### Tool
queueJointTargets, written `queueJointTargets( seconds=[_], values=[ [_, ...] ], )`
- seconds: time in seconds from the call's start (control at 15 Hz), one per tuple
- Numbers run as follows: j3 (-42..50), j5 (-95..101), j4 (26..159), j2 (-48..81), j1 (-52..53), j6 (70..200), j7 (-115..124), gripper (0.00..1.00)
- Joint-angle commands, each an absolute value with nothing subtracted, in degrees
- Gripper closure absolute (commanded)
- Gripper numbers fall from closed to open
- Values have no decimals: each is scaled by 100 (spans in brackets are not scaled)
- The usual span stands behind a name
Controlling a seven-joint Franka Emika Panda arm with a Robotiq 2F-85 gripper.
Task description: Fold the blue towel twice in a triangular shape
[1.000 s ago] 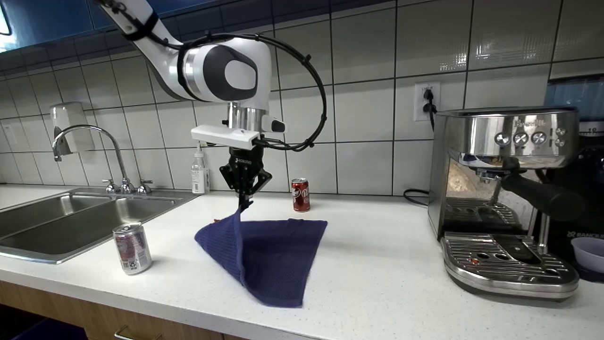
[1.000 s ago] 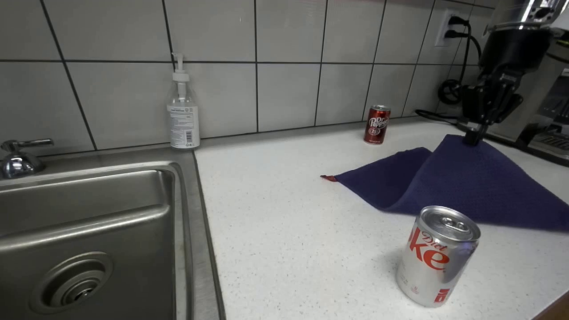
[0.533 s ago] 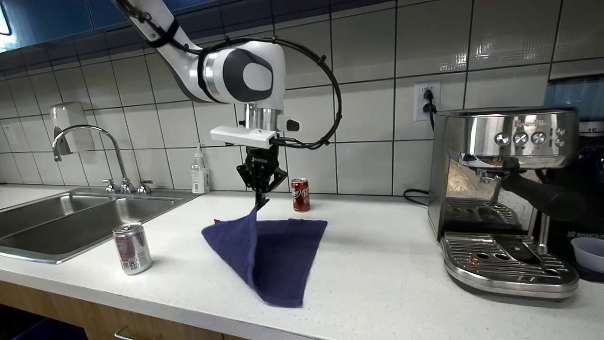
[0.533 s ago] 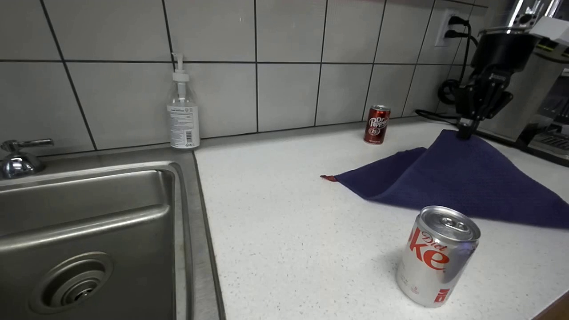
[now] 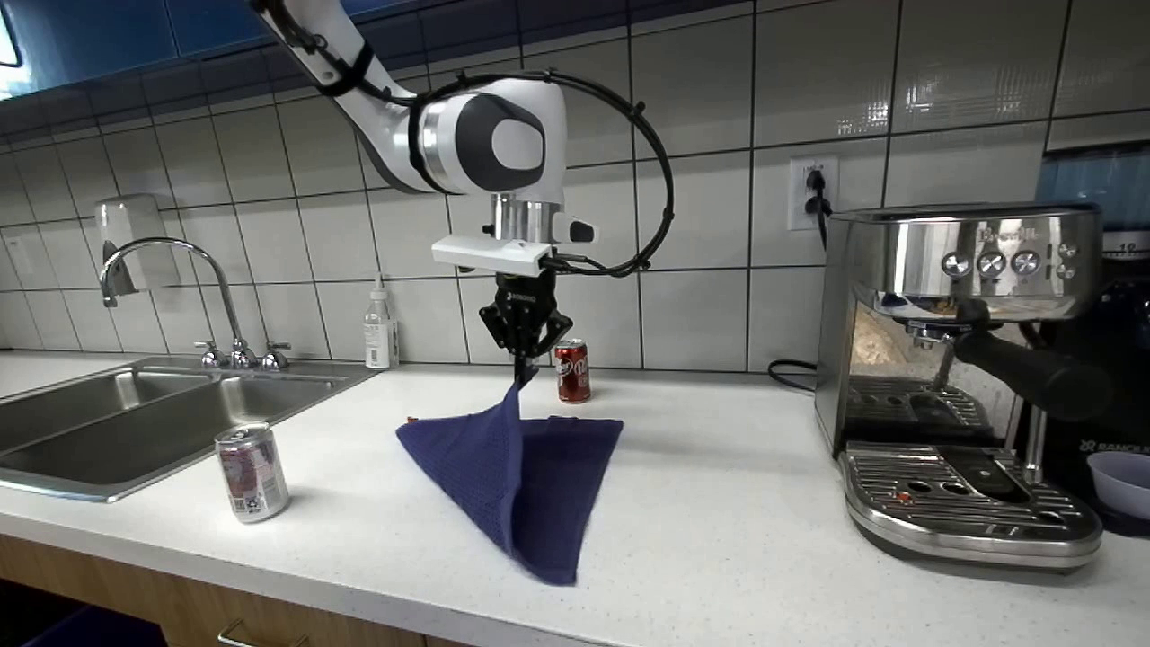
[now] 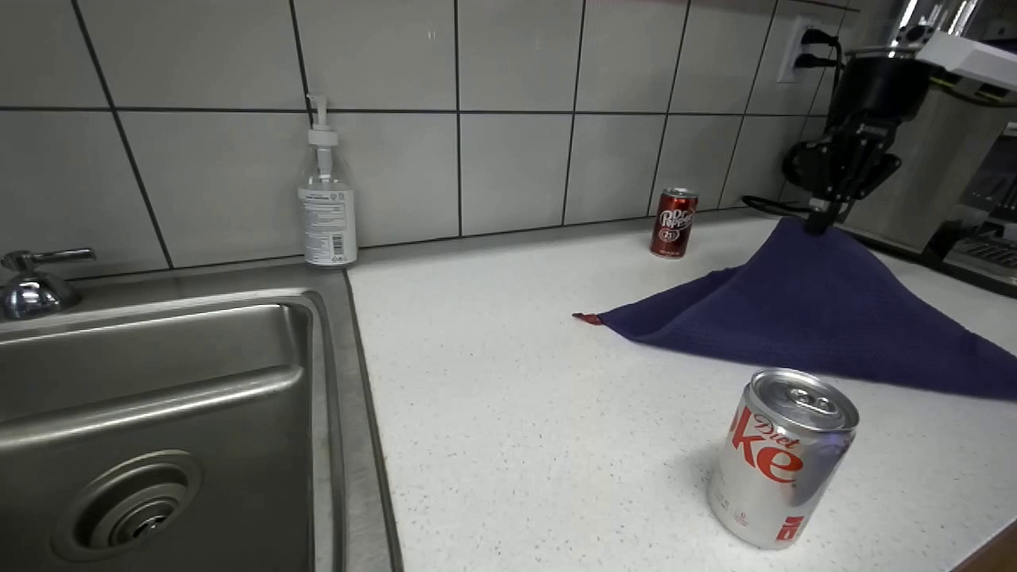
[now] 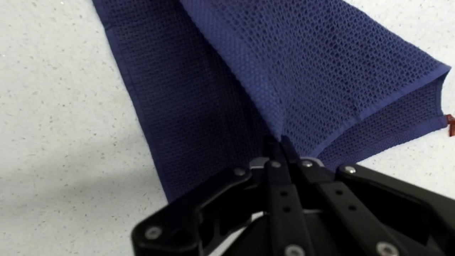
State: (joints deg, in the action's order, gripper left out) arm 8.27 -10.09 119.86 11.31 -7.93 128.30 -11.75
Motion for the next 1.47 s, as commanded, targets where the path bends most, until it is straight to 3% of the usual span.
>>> queueJointTargets(
  seconds=[0.0,1.4],
  values=[
    [822,-895,11567,1382,-911,12667,-916,99],
    [994,-719,10544,2599,-1046,12710,56,99]
  ],
)
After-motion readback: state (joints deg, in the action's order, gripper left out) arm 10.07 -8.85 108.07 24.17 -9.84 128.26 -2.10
